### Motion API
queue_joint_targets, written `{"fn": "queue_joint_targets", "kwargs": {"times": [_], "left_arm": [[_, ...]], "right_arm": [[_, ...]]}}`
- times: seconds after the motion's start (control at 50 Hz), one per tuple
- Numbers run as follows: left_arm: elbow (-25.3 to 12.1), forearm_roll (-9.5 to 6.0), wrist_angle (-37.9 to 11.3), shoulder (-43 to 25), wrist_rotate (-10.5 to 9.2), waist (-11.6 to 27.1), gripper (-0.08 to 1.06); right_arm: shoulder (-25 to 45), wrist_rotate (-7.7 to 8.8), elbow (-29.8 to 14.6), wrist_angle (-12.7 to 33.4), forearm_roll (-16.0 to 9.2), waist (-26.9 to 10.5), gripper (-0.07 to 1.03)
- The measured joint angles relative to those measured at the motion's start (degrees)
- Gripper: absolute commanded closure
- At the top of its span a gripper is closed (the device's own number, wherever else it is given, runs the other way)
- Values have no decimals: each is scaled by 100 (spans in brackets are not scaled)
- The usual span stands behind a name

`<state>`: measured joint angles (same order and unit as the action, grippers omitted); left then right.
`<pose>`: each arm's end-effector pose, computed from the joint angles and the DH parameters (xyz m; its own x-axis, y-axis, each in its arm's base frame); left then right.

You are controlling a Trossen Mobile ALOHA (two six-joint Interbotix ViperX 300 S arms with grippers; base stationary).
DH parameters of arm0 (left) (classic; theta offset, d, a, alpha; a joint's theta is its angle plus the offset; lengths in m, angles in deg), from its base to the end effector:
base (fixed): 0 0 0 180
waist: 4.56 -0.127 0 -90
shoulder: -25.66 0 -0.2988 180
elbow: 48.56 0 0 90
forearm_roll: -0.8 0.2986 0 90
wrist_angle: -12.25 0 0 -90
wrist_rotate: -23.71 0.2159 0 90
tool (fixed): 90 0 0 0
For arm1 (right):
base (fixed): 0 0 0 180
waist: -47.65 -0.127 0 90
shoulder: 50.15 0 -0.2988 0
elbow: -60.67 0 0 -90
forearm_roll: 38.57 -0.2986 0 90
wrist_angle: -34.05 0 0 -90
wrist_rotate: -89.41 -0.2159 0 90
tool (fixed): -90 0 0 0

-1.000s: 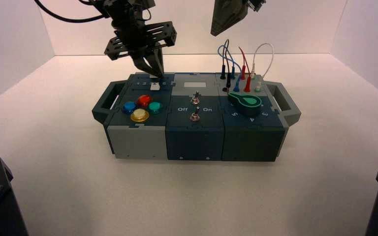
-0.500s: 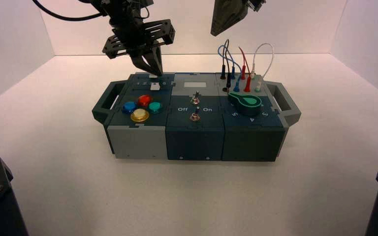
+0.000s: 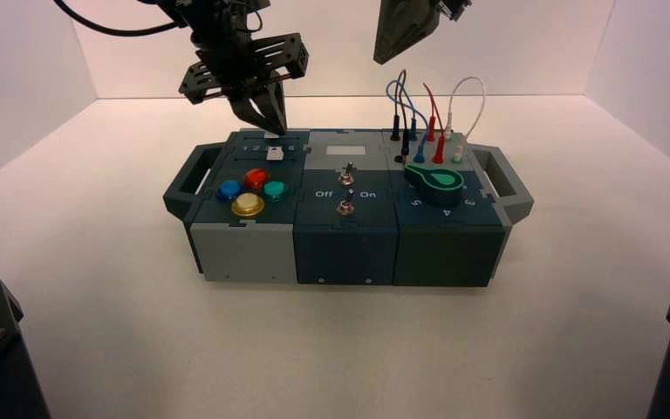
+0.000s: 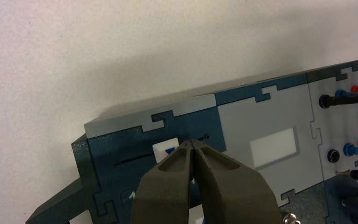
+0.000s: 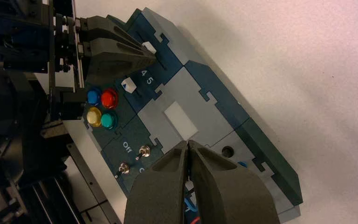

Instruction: Move the top slider to position 3.

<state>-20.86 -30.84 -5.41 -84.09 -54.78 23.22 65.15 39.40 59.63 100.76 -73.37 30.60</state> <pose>0.3387 -0.2173 -0.0010 0.3276 -0.3524 -0.8766 0.2420 0.9282 -0.2827 0.3596 0.2287 0.0909 -0.1054 0.5160 -0.8501 -0.6517 0.6099 0.4510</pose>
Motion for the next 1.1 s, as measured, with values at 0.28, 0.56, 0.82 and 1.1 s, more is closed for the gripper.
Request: {"fn": "queue_joint_targets", "kwargs": {"times": [0.28, 0.56, 0.82, 1.1], "left_arm": [[9, 0, -9, 9, -9, 0, 101], [18, 18, 0, 18, 0, -53, 101], [18, 18, -9, 35, 0, -62, 101], [18, 26, -132, 264, 0, -70, 101]], "right_arm": [[0, 9, 0, 18, -9, 0, 98], [0, 0, 0, 18, 0, 0, 98], [0, 9, 0, 18, 0, 0, 98], [0, 0, 44, 26, 0, -9, 98]]}}
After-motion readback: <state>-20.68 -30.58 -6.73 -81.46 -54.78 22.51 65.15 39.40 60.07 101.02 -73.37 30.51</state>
